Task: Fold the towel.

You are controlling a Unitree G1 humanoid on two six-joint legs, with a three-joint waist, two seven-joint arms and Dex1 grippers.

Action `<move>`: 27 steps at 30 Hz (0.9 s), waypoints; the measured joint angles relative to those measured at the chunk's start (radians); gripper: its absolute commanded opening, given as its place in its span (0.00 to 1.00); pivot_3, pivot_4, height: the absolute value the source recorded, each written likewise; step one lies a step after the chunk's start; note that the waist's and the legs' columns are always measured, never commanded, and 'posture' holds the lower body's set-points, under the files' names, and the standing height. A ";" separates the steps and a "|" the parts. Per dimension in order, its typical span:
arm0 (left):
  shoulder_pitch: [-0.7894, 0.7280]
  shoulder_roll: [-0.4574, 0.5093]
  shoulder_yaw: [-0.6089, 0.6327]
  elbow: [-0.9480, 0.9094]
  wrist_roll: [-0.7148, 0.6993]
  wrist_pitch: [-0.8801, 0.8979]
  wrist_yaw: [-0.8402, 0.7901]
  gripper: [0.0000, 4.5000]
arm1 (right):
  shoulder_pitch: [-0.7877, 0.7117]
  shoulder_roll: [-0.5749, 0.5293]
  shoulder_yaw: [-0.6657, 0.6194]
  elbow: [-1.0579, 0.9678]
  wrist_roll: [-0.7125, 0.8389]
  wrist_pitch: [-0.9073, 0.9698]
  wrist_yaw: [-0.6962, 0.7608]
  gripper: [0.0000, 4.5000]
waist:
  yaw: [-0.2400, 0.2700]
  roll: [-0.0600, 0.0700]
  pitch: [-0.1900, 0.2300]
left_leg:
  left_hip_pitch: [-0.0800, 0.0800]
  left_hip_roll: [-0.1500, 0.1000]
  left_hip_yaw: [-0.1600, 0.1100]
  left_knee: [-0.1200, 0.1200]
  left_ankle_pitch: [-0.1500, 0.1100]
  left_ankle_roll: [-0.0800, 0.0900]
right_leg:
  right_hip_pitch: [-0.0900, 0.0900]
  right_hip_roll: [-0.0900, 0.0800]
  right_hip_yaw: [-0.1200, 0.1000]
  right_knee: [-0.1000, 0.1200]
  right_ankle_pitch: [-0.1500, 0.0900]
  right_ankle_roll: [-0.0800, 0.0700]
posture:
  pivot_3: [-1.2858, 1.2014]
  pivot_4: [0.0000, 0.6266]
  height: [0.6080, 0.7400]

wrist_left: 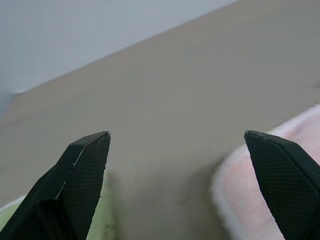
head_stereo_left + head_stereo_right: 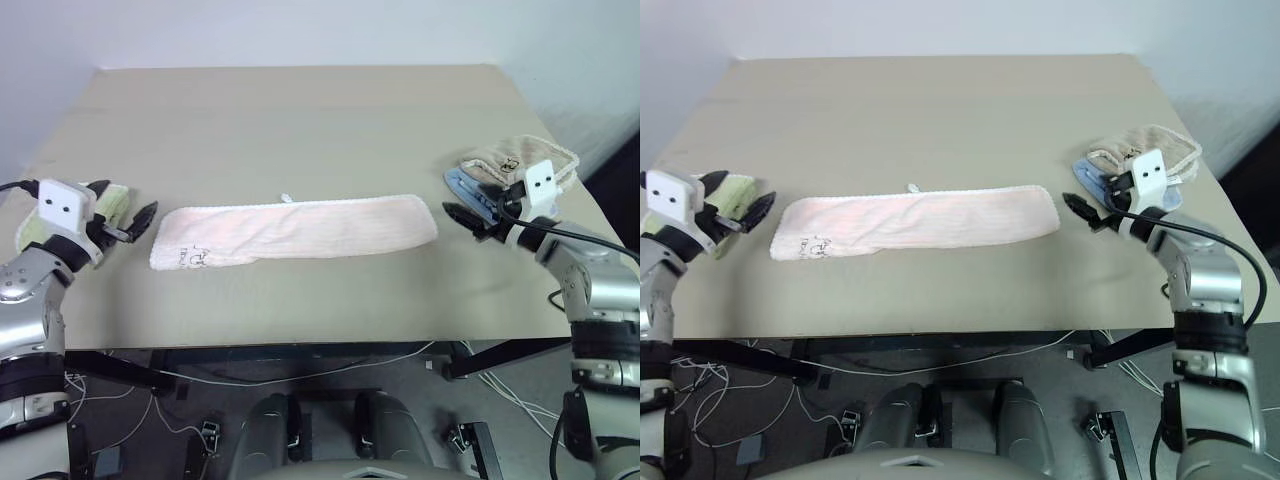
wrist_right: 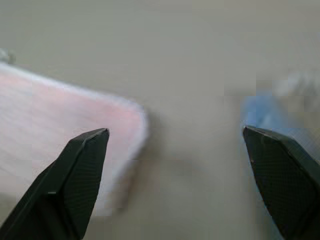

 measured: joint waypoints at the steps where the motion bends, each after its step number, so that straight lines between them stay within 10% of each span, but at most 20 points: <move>1: 0.007 -0.009 -0.016 -0.020 -0.003 0.001 -0.022 1.00 | 0.017 0.017 -0.027 -0.041 0.045 0.078 -0.032 0.99 | 0.000 0.000 0.000 | 0.000 0.000 0.000 0.000 0.000 0.000 | 0.000 0.000 0.000 0.000 0.000 0.000 | 0.52 0.24 1.00; 11: 0.043 -0.090 -0.169 -0.186 -0.055 0.063 -0.177 1.00 | 0.062 0.290 -0.298 -0.177 0.390 0.553 -0.399 0.99 | 0.000 0.000 -0.001 | 0.000 0.000 0.000 0.000 -0.003 0.004 | 0.000 0.001 0.000 0.000 0.000 0.000 | 0.52 0.24 1.00; 27: 0.062 -0.133 -0.275 -0.274 -0.059 0.100 -0.208 1.00 | -0.131 0.513 -0.424 -0.005 0.524 0.493 -0.740 0.95 | -0.009 -0.001 -0.002 | 0.000 0.001 0.000 -0.001 -0.003 0.005 | 0.000 0.004 0.000 0.000 0.000 0.000 | 0.52 0.24 1.00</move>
